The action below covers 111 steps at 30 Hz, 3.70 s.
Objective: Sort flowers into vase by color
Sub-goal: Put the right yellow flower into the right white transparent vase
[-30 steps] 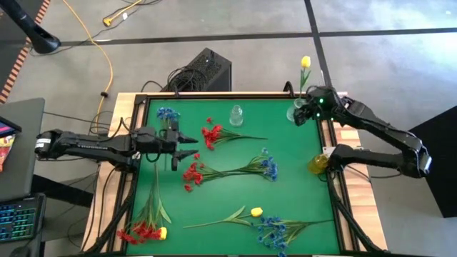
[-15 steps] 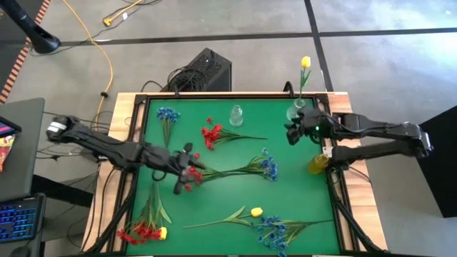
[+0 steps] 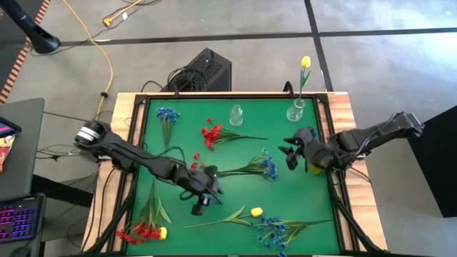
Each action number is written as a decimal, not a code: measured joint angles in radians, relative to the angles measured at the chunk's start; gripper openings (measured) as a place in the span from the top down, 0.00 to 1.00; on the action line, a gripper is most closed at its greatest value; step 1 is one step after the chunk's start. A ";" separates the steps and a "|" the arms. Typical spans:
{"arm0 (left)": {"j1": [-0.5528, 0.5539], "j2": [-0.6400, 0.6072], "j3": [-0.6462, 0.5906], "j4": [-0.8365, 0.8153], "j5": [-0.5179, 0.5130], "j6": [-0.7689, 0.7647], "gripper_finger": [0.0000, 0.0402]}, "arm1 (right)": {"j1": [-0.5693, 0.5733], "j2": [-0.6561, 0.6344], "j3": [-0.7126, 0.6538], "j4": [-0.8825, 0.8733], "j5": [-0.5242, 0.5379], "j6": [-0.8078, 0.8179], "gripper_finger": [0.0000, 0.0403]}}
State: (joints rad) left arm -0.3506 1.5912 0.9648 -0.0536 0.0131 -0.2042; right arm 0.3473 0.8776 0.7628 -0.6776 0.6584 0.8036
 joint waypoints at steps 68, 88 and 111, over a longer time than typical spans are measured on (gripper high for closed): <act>-0.240 0.507 0.440 -0.406 -0.252 -0.436 0.80 | 0.459 0.207 -0.006 0.068 0.095 0.191 0.44; -0.214 0.363 0.481 -0.415 -0.439 -0.228 1.00 | 0.508 0.207 -0.006 0.089 0.103 0.193 0.44; 0.064 0.208 0.466 0.033 -0.538 0.269 1.00 | 0.548 0.207 -0.006 0.082 0.159 0.148 0.44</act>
State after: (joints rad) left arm -0.2870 1.7992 1.4304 -0.0207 -0.5245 0.0646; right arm 0.8949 1.0847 0.7570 -0.5955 0.8173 0.9518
